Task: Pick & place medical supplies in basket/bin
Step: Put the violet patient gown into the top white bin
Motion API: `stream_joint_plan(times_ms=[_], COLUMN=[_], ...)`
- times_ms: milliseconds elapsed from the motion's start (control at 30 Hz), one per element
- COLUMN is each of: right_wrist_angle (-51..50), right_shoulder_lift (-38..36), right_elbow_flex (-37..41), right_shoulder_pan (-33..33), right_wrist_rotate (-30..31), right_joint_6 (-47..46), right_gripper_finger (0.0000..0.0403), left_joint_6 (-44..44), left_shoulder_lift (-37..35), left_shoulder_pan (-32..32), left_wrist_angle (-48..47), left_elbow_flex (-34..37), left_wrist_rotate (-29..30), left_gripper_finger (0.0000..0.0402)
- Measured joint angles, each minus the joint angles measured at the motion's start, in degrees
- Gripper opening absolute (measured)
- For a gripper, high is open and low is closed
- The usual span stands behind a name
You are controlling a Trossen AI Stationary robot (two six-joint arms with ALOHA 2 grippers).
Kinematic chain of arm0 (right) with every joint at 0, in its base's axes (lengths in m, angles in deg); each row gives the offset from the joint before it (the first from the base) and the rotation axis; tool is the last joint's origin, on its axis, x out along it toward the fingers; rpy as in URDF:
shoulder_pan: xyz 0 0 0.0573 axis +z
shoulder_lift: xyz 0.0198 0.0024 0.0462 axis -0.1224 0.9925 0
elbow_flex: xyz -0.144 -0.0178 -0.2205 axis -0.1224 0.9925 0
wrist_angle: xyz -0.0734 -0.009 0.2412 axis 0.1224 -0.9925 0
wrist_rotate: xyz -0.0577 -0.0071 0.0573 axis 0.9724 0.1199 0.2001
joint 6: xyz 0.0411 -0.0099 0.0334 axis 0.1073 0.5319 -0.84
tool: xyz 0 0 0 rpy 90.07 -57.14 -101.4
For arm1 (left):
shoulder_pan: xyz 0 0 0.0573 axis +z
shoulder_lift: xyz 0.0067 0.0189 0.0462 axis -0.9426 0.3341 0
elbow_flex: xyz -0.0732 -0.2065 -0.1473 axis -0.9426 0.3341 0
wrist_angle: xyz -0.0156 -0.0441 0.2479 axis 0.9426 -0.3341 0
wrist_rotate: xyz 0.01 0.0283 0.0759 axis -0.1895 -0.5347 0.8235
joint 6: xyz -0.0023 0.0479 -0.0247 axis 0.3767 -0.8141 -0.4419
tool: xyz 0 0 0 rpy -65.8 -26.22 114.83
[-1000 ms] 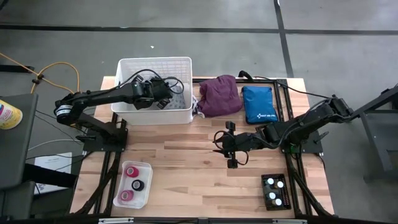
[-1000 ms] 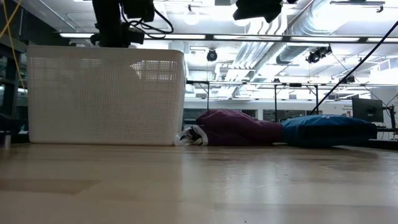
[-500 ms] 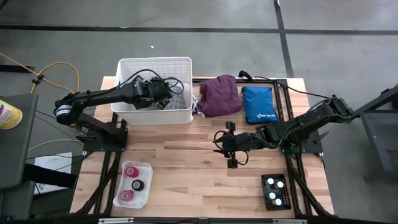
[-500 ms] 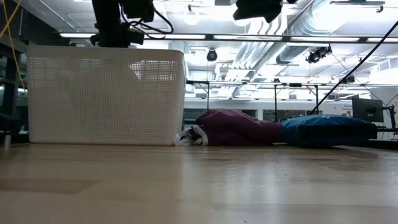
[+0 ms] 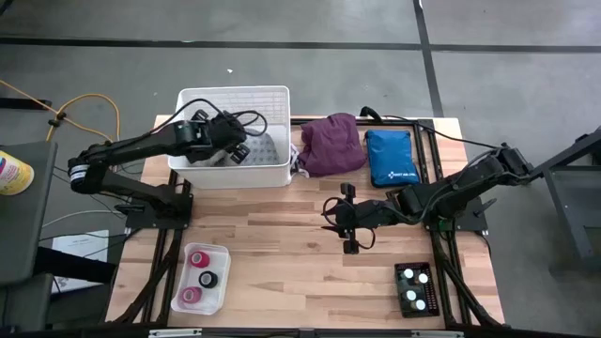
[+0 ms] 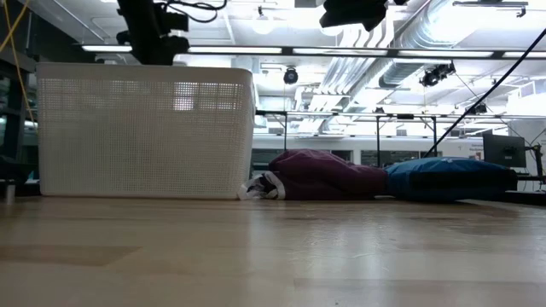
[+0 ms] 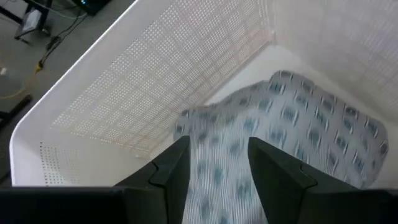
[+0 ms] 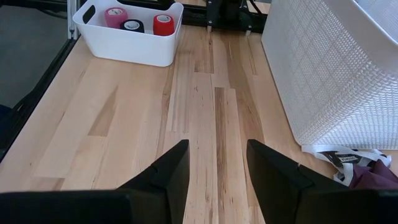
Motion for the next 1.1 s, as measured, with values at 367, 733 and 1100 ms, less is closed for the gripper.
stream_joint_plan(times_ms=[367,733,1100], right_wrist_angle=[0.0,0.0,0.0], right_shoulder_lift=[0.0,0.0,0.0], right_elbow_flex=[0.0,0.0,0.0], right_shoulder_pan=[0.0,0.0,0.0], right_wrist_rotate=[0.0,0.0,0.0], right_joint_6=[0.0,0.0,0.0], right_gripper_finger=[0.0148,0.0148,0.0148], left_joint_6=[0.1,-4.0,-11.9], left_shoulder_lift=[-1.1,-1.0,-1.0], left_shoulder_pan=[-0.4,-2.7,-9.8], left_wrist_angle=[0.0,4.1,13.1], left_elbow_flex=[0.0,0.0,0.0], left_wrist_rotate=[-2.3,-2.2,-3.0], left_gripper_finger=[0.0153,0.0153,0.0153])
